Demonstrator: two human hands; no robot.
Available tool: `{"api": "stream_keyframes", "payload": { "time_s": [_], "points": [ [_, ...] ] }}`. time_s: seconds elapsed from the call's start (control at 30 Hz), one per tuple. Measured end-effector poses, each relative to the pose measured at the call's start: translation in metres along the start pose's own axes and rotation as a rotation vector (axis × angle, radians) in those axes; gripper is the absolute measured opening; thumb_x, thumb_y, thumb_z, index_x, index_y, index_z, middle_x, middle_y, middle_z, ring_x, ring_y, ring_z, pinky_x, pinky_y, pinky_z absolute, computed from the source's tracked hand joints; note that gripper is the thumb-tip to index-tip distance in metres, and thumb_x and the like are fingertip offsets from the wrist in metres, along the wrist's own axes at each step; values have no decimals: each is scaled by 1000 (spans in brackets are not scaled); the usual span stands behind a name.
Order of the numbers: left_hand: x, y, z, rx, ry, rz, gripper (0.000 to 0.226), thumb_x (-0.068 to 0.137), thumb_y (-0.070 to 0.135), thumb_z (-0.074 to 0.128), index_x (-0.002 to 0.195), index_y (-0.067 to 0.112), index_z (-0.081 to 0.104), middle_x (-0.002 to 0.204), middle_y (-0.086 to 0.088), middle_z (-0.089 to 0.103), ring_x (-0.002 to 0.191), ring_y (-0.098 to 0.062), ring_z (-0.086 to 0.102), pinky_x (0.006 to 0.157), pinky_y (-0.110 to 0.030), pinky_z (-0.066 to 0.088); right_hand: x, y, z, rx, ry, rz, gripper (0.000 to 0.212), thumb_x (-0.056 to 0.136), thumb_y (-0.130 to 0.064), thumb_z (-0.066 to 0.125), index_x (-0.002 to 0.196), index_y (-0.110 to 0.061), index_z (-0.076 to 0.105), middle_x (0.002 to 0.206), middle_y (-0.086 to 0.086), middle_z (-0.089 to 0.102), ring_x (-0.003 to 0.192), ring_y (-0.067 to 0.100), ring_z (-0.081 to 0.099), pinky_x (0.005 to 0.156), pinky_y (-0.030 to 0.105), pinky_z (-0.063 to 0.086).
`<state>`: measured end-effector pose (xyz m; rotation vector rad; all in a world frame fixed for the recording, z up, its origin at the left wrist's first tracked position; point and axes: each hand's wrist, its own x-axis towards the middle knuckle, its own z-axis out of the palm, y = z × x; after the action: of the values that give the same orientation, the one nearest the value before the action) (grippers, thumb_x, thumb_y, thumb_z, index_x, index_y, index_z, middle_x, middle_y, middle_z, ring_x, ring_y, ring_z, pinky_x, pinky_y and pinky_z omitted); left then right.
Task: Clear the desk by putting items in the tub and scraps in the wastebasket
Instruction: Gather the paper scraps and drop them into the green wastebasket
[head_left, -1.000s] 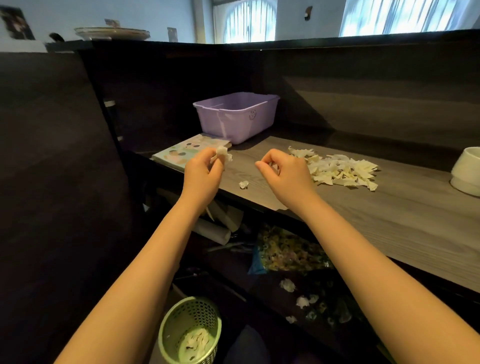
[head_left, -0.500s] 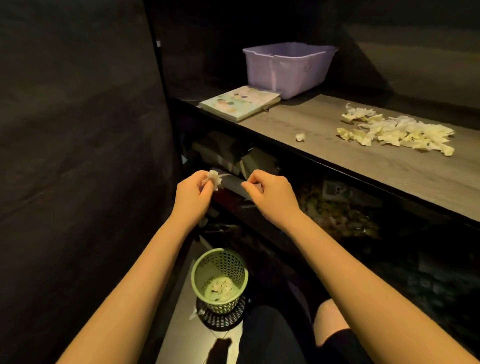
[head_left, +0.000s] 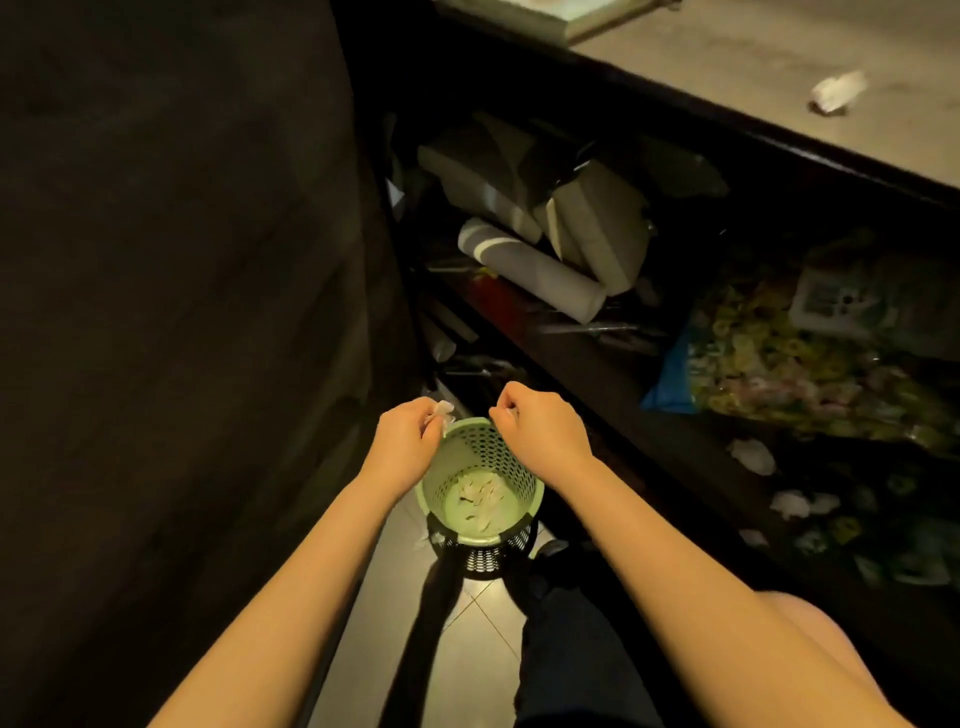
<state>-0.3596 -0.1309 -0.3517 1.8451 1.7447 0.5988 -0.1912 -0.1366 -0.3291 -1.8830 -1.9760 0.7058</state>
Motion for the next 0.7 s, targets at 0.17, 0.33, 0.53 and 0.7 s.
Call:
{"api": "stream_keyframes", "payload": {
  "time_s": [0.17,0.33,0.53,0.7],
  "points": [
    [25,-31,43,146,-157,-7,20,90,6,49,70,5,49,73,-16,54,73,-26,49,63,-31,29,32,33,42,-101,-77,48,18,98,-29,41,100,-14,50,79,0,55,69,23,50,57,32,36],
    [51,-51,81,308,-295,-36,16,89,6,45,88,-1,59,93,-19,59,88,-34,56,73,-37,41,62,61,74,-180,-190,58,11,96,-17,38,95,-12,48,86,7,62,67,27,53,53,34,36],
    [65,-68,118,436,-456,-76,22,89,5,43,104,4,59,112,-17,58,104,-33,55,88,-37,45,83,81,100,-116,-286,118,4,88,-11,46,86,-14,47,92,7,60,80,29,56,64,39,48],
    [72,-81,132,427,-581,-139,53,89,17,52,139,9,35,139,-16,44,127,-31,43,104,-36,37,87,96,116,-89,-313,130,8,88,-10,46,91,-12,53,96,8,59,86,29,57,69,41,52]
  ]
}}
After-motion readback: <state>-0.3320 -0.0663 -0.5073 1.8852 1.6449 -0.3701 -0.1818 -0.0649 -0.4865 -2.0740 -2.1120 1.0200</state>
